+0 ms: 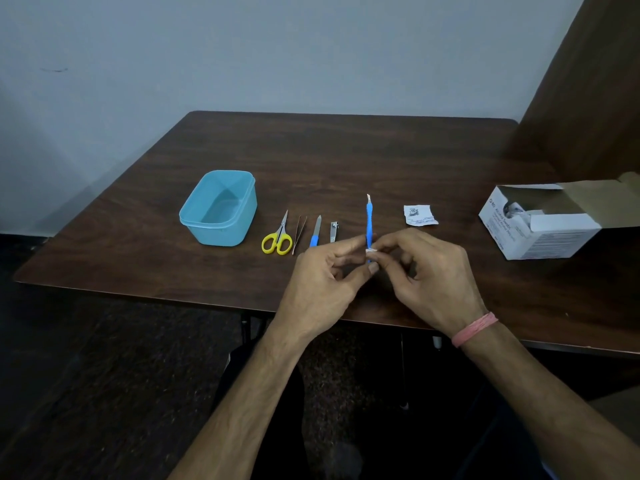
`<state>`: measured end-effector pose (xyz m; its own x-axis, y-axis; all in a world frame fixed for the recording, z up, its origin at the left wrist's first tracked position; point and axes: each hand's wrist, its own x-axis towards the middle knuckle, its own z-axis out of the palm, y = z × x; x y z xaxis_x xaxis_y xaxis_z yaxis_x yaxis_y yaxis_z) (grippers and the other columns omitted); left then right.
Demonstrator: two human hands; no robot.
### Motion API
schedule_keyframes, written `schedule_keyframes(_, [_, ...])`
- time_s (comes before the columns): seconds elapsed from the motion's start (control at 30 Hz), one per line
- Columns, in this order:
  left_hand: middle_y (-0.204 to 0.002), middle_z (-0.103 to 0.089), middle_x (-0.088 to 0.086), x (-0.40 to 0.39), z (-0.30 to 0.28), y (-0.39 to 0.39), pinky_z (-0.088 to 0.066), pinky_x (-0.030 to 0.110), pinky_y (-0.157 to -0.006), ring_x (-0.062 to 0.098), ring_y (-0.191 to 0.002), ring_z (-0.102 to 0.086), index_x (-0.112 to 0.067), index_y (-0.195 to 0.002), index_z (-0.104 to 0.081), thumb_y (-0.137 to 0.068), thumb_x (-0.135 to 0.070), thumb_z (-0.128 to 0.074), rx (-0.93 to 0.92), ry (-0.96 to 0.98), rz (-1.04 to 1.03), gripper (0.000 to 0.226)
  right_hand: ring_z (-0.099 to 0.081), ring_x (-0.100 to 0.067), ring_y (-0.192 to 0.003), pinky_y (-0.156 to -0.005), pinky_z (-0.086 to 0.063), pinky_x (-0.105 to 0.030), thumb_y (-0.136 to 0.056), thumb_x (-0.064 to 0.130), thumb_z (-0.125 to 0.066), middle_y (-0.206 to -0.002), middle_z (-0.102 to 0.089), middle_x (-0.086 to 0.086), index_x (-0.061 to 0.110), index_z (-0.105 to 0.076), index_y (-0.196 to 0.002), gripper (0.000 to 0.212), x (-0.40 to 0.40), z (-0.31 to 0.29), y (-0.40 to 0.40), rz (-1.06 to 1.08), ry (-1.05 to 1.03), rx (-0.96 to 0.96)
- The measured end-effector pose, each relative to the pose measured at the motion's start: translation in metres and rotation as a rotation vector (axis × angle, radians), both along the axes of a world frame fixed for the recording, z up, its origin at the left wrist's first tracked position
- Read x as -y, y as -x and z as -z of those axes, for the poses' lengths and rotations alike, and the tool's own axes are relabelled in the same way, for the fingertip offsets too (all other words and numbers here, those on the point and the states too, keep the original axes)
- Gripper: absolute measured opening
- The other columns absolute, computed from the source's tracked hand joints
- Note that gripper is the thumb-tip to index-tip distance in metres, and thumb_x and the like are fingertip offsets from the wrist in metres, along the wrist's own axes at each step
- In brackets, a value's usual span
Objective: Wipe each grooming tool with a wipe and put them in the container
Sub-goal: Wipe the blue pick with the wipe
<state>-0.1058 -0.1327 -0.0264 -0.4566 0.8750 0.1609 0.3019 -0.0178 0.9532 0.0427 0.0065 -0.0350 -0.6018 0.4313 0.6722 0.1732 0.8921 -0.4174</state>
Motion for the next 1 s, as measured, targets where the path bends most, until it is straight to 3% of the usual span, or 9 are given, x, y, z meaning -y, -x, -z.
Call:
schedule_keyframes(0.13, [-0.101,-0.084,-0.010,-0.0035,0.0035,-0.0011,-0.065,0.041,-0.092,0.016,-0.098,-0.079,-0.036,-0.137,-0.081,-0.108,-0.017,-0.074,-0.104,0.038,-0.047,0.035,-0.056,0.000,-0.070,-0.061,-0.058,-0.037,-0.100,0.018,-0.082,-0.101,-0.074,0.012,0.020,-0.078,-0.106,0.007,0.0020,-0.0009,-0.0006,0.005,-0.051,-0.011])
schedule_keyframes(0.3, [-0.092,-0.082,-0.011,-0.0028,-0.0004,-0.0022,-0.052,0.024,-0.079,0.003,-0.087,-0.072,-0.040,-0.132,-0.082,-0.113,-0.028,-0.068,-0.036,0.058,-0.034,0.027,-0.056,0.005,-0.080,-0.067,-0.059,-0.033,-0.108,0.019,-0.073,-0.112,-0.078,0.008,0.018,-0.081,-0.115,0.011,0.0021,-0.0009,0.0009,0.015,-0.084,-0.044])
schedule_keyframes(0.43, [-0.080,-0.076,-0.006,-0.0046,0.0018,-0.0009,-0.054,0.030,-0.079,0.021,-0.085,-0.071,-0.043,-0.130,-0.081,-0.116,-0.028,-0.062,-0.024,0.052,-0.077,0.028,-0.068,-0.008,-0.079,-0.062,-0.060,-0.037,-0.108,0.015,-0.069,-0.116,-0.078,0.006,0.018,-0.081,-0.122,0.018,0.0015,0.0006,0.0005,0.016,-0.151,-0.030])
schedule_keyframes(0.57, [-0.071,-0.067,-0.016,-0.0061,0.0060,0.0013,-0.047,0.010,-0.077,-0.002,-0.077,-0.061,-0.026,-0.136,-0.082,-0.117,-0.020,-0.058,-0.009,0.010,-0.089,0.031,-0.078,-0.017,-0.092,-0.065,-0.062,-0.040,-0.108,0.012,-0.070,-0.115,-0.079,0.005,0.017,-0.082,-0.122,0.019,0.0013,0.0047,0.0004,-0.011,-0.251,-0.005])
schedule_keyframes(0.63, [-0.086,-0.076,-0.011,-0.0060,0.0039,-0.0002,-0.046,0.007,-0.082,-0.010,-0.082,-0.062,-0.022,-0.139,-0.080,-0.117,-0.016,-0.057,-0.005,0.002,-0.084,0.032,-0.079,-0.018,-0.093,-0.065,-0.063,-0.041,-0.109,0.015,-0.069,-0.114,-0.079,0.005,0.018,-0.083,-0.122,0.019,0.0000,0.0055,0.0016,0.035,-0.263,-0.024])
schedule_keyframes(0.67, [-0.092,-0.079,-0.018,-0.0062,0.0029,-0.0006,-0.045,0.006,-0.085,-0.013,-0.084,-0.063,-0.021,-0.139,-0.080,-0.117,-0.016,-0.057,0.001,0.006,-0.085,0.032,-0.079,-0.018,-0.093,-0.066,-0.062,-0.041,-0.110,0.016,-0.068,-0.113,-0.080,0.005,0.018,-0.083,-0.121,0.019,-0.0007,0.0050,0.0022,0.078,-0.248,-0.046])
schedule_keyframes(0.73, [-0.083,-0.076,-0.027,-0.0066,0.0014,-0.0011,-0.048,0.011,-0.091,-0.014,-0.089,-0.066,-0.024,-0.139,-0.080,-0.117,-0.017,-0.058,0.017,0.029,-0.091,0.032,-0.078,-0.018,-0.094,-0.066,-0.062,-0.042,-0.110,0.018,-0.067,-0.110,-0.080,0.004,0.018,-0.083,-0.119,0.019,-0.0020,0.0042,0.0035,0.144,-0.220,-0.073])
schedule_keyframes(0.87, [-0.113,-0.083,-0.018,-0.0083,0.0032,0.0017,-0.056,0.029,-0.110,-0.003,-0.116,-0.073,-0.027,-0.138,-0.081,-0.116,-0.020,-0.059,0.035,0.027,-0.093,0.032,-0.077,-0.020,-0.093,-0.064,-0.062,-0.042,-0.105,0.012,-0.070,-0.111,-0.078,0.004,0.018,-0.083,-0.122,0.022,0.0025,0.0060,0.0027,0.062,-0.292,0.010])
schedule_keyframes(1.0, [-0.082,-0.078,-0.012,-0.0098,0.0077,0.0037,-0.052,0.025,-0.087,0.003,-0.085,-0.067,-0.034,-0.129,-0.085,-0.116,-0.023,-0.059,0.059,0.011,-0.108,0.031,-0.075,-0.021,-0.091,-0.066,-0.061,-0.042,-0.101,0.009,-0.073,-0.106,-0.079,0.005,0.020,-0.085,-0.116,0.022,-0.0021,0.0048,0.0025,0.182,-0.236,-0.047])
